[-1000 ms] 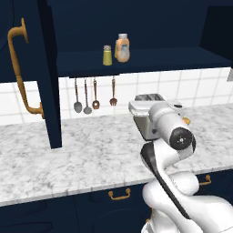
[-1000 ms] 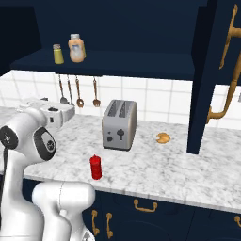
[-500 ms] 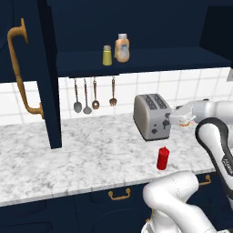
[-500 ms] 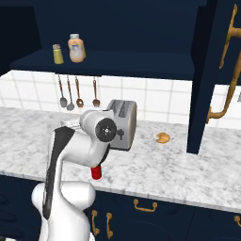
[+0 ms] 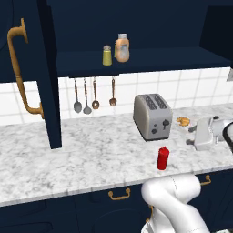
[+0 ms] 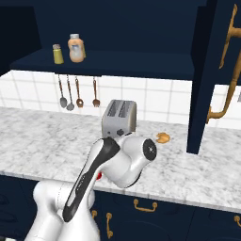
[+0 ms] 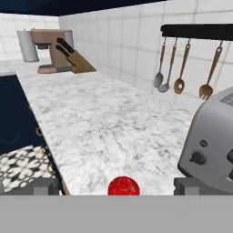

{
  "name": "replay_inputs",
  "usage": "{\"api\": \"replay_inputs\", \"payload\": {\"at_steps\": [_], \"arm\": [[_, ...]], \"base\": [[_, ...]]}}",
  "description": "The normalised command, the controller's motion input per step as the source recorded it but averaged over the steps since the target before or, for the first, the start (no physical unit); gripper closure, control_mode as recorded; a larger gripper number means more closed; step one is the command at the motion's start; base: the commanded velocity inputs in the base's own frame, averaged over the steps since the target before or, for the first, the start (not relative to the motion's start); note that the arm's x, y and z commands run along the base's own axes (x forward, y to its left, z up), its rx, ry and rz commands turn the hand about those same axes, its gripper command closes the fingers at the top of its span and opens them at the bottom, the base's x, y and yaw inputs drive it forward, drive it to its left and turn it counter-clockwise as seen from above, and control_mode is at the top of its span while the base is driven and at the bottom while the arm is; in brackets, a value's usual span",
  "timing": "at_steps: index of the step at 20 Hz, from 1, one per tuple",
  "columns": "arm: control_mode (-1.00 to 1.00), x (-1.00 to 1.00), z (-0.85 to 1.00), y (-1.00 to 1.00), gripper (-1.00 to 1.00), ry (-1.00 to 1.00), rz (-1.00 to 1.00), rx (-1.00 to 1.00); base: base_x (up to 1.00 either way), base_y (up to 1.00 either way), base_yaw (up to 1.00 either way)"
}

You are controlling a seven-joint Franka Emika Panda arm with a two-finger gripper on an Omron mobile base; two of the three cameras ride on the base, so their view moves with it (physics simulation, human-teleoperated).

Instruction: Put the shaker and condiment bottle from the counter next to their counterparts in the cabinet.

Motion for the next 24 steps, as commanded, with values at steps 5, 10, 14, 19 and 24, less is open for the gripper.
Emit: {"api": "replay_inputs", "payload": {"at_steps": [5,10,14,19,24], "arm": [[-1.0,-0.09,-0.33,-0.01,-1.0,0.0,0.07,0.07],[-1.0,-0.1,-0.64,0.0,-1.0,0.01,0.17,0.11],[-1.0,0.0,-0.29,0.03,-1.0,0.03,0.19,0.03],[-1.0,0.0,-0.05,0.33,-1.0,0.08,0.13,0.04],[-1.0,0.06,-0.04,0.37,-1.0,0.11,0.04,0.02]], "base": [[0.0,0.0,0.0],[0.0,0.0,0.0],[0.0,0.0,0.0],[0.0,0.0,0.0],[0.0,0.0,0.0]]}}
